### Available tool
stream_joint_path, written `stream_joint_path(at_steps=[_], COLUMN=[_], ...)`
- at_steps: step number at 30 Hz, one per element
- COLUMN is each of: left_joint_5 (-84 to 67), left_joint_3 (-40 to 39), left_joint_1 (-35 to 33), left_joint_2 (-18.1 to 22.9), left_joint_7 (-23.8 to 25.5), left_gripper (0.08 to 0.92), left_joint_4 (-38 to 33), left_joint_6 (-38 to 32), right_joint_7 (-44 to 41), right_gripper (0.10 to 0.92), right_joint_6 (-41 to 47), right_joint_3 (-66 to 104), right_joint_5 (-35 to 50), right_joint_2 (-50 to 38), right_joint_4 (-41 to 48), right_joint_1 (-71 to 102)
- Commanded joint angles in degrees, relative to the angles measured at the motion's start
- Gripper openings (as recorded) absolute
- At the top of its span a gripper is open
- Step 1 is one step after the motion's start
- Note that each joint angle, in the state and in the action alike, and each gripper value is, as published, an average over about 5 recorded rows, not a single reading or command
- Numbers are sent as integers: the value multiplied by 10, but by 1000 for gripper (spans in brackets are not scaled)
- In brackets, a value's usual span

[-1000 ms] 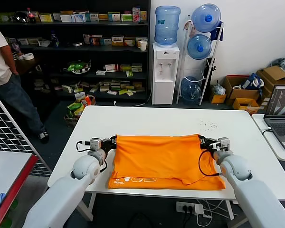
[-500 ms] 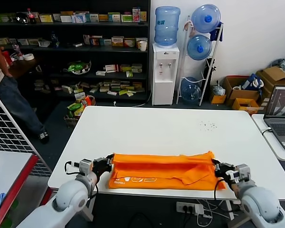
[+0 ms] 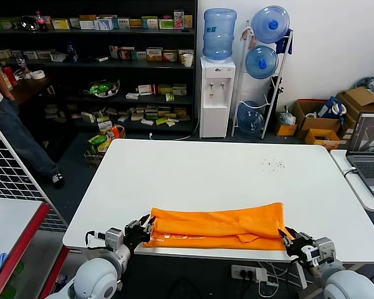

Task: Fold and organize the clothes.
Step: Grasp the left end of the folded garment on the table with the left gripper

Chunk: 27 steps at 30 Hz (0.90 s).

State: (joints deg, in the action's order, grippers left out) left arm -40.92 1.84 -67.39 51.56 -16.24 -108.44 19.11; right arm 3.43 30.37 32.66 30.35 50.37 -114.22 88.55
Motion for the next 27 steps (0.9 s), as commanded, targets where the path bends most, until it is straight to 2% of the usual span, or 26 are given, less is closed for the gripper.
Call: stream_joint_path(at_steps=[1, 13, 15, 17, 27], left_joint_5=[3, -41, -45, -50, -53], left_joint_3=[3, 3, 2, 2, 0], left_joint_1=[-7, 9, 9, 9, 12], left_joint_2=[35, 53, 52, 50, 49], left_joint_7=[-6, -21, -20, -19, 0], left_gripper=[363, 713, 738, 728, 443], left_joint_4=[24, 73, 72, 71, 61], left_joint_6=[-19, 19, 23, 26, 28], right_joint_7=[3, -1, -2, -3, 2], right_gripper=[423, 764, 798, 817, 823], right_joint_6=[-6, -6, -6, -7, -6], right_joint_3=[9, 17, 22, 26, 24], right_joint_5=[-13, -11, -10, -10, -11], right_joint_2=[3, 7, 7, 7, 11], right_joint_4=[-24, -38, -39, -41, -49], right_joint_1=[26, 36, 41, 45, 47])
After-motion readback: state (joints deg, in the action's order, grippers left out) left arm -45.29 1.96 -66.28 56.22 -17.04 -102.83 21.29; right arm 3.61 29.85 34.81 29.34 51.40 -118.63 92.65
